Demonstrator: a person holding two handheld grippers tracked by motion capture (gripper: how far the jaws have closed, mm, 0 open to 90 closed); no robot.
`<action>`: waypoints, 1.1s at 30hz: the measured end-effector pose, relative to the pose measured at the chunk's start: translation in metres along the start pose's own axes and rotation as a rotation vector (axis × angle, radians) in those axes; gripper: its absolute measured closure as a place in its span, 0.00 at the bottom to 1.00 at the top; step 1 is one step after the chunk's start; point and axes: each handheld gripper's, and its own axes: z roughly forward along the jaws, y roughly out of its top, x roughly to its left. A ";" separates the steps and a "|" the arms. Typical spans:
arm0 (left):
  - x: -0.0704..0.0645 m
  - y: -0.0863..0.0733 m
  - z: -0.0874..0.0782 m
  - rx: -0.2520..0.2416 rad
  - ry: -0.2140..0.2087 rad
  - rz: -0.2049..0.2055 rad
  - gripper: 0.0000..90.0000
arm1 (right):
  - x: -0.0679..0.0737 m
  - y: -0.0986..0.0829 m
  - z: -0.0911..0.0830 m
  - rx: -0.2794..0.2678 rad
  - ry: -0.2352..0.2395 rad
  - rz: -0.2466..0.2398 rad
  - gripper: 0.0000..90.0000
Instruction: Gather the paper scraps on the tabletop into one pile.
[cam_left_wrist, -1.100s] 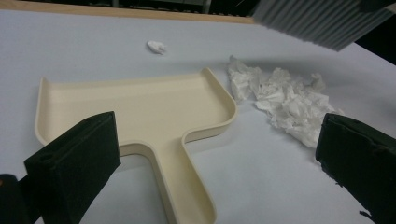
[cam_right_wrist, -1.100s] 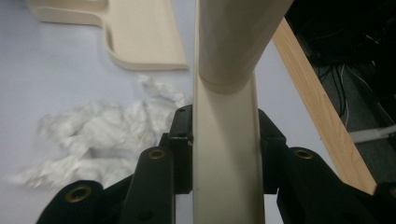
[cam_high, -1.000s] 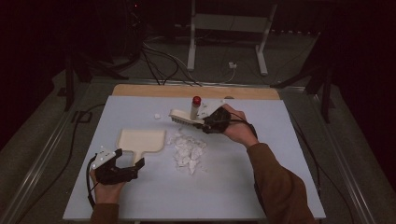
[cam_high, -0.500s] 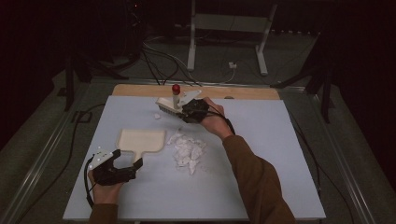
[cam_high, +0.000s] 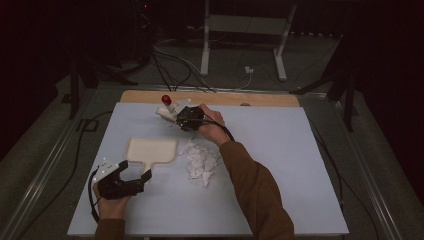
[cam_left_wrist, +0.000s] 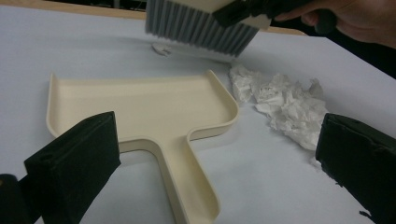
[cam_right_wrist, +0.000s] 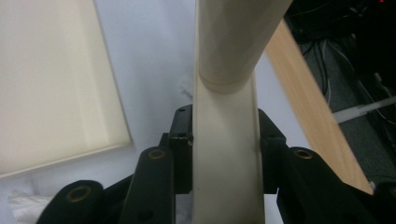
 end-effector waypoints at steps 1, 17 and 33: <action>0.000 0.000 0.000 0.001 0.002 0.001 0.01 | 0.002 0.000 0.002 0.011 0.004 -0.015 0.75; 0.000 -0.001 0.001 0.006 0.005 -0.002 0.01 | 0.008 -0.033 -0.032 0.094 0.076 -0.176 0.75; -0.004 -0.002 0.007 0.024 0.003 0.009 0.01 | 0.008 -0.108 -0.101 0.086 0.138 -0.143 0.75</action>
